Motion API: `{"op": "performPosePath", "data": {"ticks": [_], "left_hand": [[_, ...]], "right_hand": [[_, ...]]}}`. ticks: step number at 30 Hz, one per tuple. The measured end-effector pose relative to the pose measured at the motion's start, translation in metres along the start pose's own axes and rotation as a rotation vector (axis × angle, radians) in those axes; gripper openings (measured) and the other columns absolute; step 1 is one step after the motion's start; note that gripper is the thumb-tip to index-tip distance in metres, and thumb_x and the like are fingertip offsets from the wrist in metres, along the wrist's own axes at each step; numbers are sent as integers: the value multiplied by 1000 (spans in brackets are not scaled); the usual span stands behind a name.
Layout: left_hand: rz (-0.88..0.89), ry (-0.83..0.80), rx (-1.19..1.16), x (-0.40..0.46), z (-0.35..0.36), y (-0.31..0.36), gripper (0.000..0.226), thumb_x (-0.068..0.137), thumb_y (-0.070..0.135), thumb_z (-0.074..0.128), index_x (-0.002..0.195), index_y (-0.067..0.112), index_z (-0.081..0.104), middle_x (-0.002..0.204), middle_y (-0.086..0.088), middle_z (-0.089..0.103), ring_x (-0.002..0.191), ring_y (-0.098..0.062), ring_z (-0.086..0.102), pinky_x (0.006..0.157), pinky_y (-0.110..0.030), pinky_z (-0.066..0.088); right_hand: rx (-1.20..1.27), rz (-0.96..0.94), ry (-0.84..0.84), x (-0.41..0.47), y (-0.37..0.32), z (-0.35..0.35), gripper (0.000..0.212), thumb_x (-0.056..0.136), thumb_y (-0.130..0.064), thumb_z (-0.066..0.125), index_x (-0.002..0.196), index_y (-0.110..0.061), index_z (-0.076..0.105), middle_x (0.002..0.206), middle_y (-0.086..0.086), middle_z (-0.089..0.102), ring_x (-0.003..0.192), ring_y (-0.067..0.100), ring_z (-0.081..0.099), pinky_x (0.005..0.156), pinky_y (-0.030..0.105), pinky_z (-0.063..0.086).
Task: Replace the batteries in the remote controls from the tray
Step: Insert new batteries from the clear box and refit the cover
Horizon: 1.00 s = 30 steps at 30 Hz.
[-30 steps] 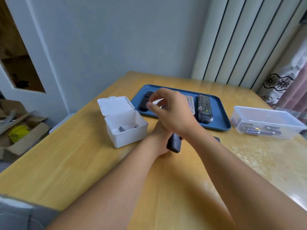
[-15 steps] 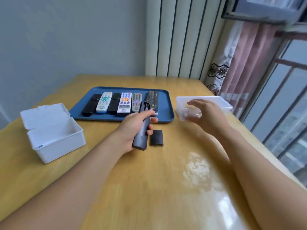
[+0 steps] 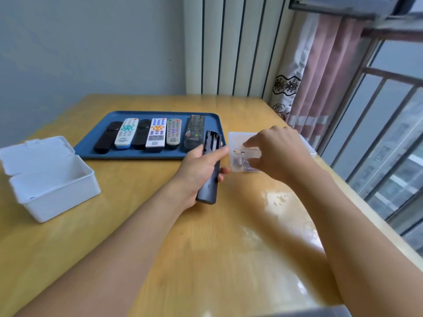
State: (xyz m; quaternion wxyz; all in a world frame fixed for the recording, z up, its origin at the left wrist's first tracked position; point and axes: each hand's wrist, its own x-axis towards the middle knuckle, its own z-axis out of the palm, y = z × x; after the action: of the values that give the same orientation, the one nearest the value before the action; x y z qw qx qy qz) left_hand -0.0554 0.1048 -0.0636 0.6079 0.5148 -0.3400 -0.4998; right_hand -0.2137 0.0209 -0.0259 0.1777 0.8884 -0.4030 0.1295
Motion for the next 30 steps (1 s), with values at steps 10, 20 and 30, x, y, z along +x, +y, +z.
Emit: {"op": "performPosePath", "data": {"ticks": [10,20,30], "left_hand": [[-6,-93,49,0,8,-4,30,90,28,72,118,20,63,95,0,65,69,-16,63,47,-22,44],[-40,-201,111,0,13,-6,34,92,33,68,123,19,64,87,4,61,63,-11,59,45,-21,45],[-10,-256,268,3,18,-11,38,93,30,70,129,30,58,106,2,65,64,-16,63,48,-25,51]], "right_hand": [[499,44,430,1,34,-2,33,75,-35,86,101,-17,76,103,-1,74,97,20,66,91,39,51],[453,381,511,13,55,23,33,97,-28,57,128,-22,66,128,-4,64,94,19,67,84,31,49],[812,179,438,15,51,26,58,86,-2,60,141,-18,51,154,-3,37,133,10,45,101,17,43]]}}
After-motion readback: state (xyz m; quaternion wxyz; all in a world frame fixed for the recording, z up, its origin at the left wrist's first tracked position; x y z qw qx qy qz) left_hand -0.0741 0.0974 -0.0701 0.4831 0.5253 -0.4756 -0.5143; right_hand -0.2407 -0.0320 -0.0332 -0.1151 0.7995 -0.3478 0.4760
